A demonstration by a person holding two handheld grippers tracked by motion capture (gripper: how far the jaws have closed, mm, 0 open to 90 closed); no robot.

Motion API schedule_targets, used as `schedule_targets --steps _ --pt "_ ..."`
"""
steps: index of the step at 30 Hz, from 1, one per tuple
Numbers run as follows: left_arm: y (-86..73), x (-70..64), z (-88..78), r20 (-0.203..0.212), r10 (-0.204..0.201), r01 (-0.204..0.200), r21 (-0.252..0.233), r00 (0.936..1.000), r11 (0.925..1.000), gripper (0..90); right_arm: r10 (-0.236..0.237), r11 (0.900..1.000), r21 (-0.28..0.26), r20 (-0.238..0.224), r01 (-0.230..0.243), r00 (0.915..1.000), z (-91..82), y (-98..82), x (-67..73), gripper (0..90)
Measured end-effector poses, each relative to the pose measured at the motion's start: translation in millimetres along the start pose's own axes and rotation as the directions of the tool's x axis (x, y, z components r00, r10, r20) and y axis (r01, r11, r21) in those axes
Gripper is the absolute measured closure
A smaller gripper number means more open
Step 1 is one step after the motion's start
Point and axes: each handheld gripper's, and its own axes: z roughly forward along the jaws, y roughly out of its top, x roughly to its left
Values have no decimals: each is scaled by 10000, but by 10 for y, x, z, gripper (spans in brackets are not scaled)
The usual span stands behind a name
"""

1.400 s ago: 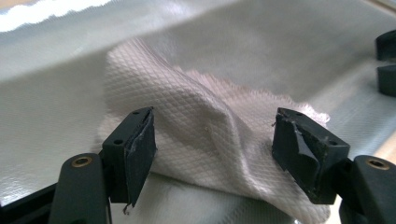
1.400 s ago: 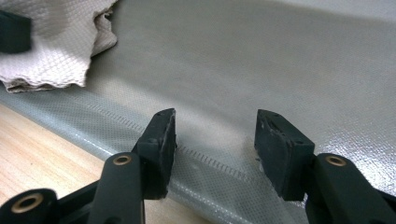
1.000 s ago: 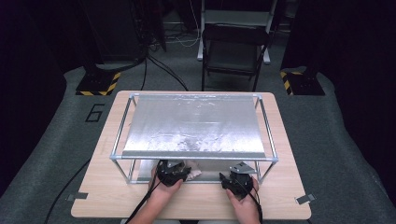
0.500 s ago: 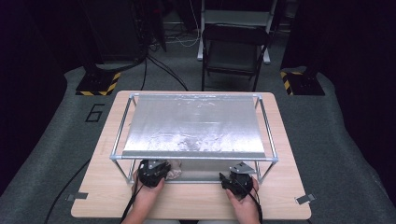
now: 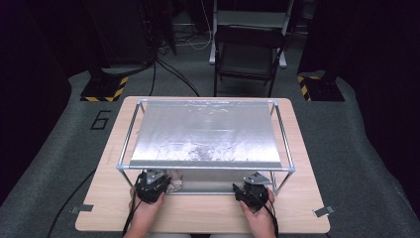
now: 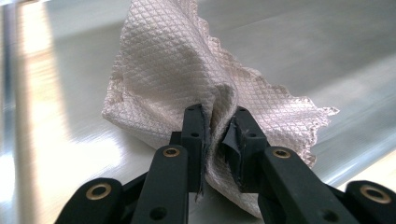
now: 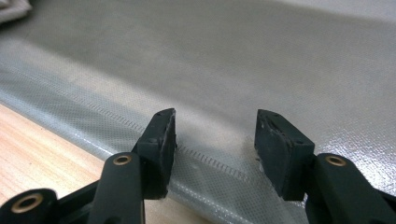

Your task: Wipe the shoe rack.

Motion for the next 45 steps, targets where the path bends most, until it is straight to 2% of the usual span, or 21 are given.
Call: schedule_targets --steps 1,5,10,13,14,15,17,20,24,25,27,28,29,30,33,36,39,41,43,44,45 --pt "3 88 -43 -315 973 -967 196 9948 9951 777 -4 10000 -1 -3 4 10000 0 0 0 480" --pt "-52 213 -149 -630 1285 -1264 367 9897 9913 777 26 10000 -17 -26 -26 10000 0 0 2 479" --pt "-72 227 -142 -610 822 -811 203 9947 9965 782 -26 10000 -10 9 26 10000 -1 -1 1 479" --pt "-25 88 -38 30 591 -590 -113 9982 9982 785 249 9997 59 4 -249 9997 -2 -5 22 480" --pt "-26 -47 11 143 -223 227 -293 9996 9993 785 282 9996 67 -28 -282 9996 -5 -4 25 479" --pt "-10 -119 22 127 28 -27 -60 9999 10000 784 217 9998 10 37 -217 9998 -12 -5 22 479" --pt "7 -270 102 990 -114 134 -199 9950 9997 783 202 9998 0 51 -202 9998 -10 -5 23 479" --pt "15 -336 137 1173 168 -133 -300 9930 9995 782 137 9999 47 51 -137 9999 -4 -2 14 479" --pt "-5 -206 78 853 91 -72 -225 9963 9997 780 -15 10000 1 27 15 10000 0 -1 4 479" --pt "-8 -123 27 714 523 -535 141 9961 9985 780 162 9999 44 38 -162 9999 -4 -3 16 479" --pt "-44 -31 -1 464 -40 50 -216 9989 9998 780 -8 10000 4 16 8 10000 0 0 4 479" --pt "-58 37 -28 444 -62 70 -173 9990 9998 779 225 9997 60 29 -225 9997 -5 -4 21 479" --pt "-55 144 -57 -117 589 -592 -232 9982 9980 779 202 9998 11 19 -203 9998 -11 -4 21 479" --pt "-57 212 -102 -292 1002 -1000 84 9945 9950 779 212 9998 6 26 -212 9998 -10 -4 23 479" --pt "-79 281 -142 -353 878 -872 168 9955 9960 779 275 9996 81 39 -276 9996 -4 -5 26 479" --pt "-80 228 -115 -589 864 -864 29 9945 9963 782 -118 9999 -124 40 118 9999 -5 -1 4 479" --pt "-59 174 -93 -389 1106 -1099 198 9931 9937 781 -97 9999 -111 49 98 9999 -5 -1 5 479" --pt "-35 -55 15 -4 831 -831 -300 9965 9961 781 -82 10000 27 5 82 10000 -7 1 8 479" --pt "-30 -131 31 187 805 -802 -161 9966 9966 782 -87 10000 21 16 87 10000 -6 1 10 479" --pt "-2 -253 78 599 1131 -1115 -298 9918 9933 782 -85 10000 23 18 85 10000 -6 1 10 479" --pt "0 -327 88 822 881 -868 -191 9927 9960 782 -100 9999 18 19 100 9999 -6 1 10 479"
